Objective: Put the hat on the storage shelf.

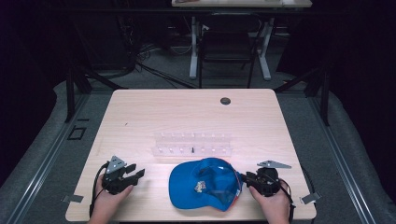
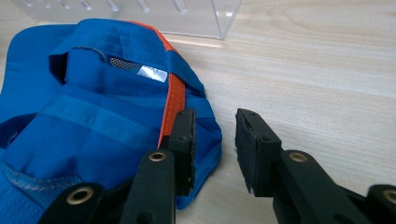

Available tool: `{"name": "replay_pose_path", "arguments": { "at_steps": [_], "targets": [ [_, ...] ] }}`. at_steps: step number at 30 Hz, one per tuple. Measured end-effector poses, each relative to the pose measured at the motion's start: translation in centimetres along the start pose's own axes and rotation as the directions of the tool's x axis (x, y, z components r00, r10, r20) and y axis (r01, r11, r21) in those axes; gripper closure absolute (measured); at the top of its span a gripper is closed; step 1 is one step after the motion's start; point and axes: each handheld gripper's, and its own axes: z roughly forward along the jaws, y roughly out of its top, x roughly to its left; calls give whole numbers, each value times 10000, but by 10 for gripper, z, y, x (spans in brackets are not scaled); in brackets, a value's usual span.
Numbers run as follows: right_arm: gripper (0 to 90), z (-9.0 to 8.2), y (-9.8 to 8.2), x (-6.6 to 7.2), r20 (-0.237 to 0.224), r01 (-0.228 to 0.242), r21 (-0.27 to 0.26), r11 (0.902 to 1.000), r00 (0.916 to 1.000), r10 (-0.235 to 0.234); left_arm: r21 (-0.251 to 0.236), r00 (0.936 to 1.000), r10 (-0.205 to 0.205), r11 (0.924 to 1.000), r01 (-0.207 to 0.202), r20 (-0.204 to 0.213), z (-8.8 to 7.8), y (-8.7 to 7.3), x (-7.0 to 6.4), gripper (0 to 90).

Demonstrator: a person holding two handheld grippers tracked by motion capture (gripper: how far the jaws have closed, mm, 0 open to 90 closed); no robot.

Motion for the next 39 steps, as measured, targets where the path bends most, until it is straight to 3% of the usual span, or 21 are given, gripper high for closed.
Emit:
{"name": "replay_pose_path", "arguments": {
  "at_steps": [9,14,24,27,33,39],
  "targets": [
    [679,11,2,-1,63,-162,222,9996,9999,160,75,10000,-18,10000,18,6,0,0,0,534],
    [680,13,2,0,51,-31,238,9997,10000,30,93,10000,-14,10000,14,15,1,0,0,535],
    [702,22,-1,6,220,565,831,9949,9980,-586,97,10000,-31,9999,31,-26,0,0,1,535],
    [713,23,-1,8,339,692,780,9945,9968,-720,143,10000,-27,9999,28,-54,0,0,1,535],
    [792,25,-2,17,760,1630,887,9826,9825,-1698,109,10000,-21,9999,22,-75,0,1,1,535],
    [857,25,-2,18,743,1611,943,9824,9829,-1683,98,9999,-40,9999,41,-99,0,1,1,537]
  ]
}}
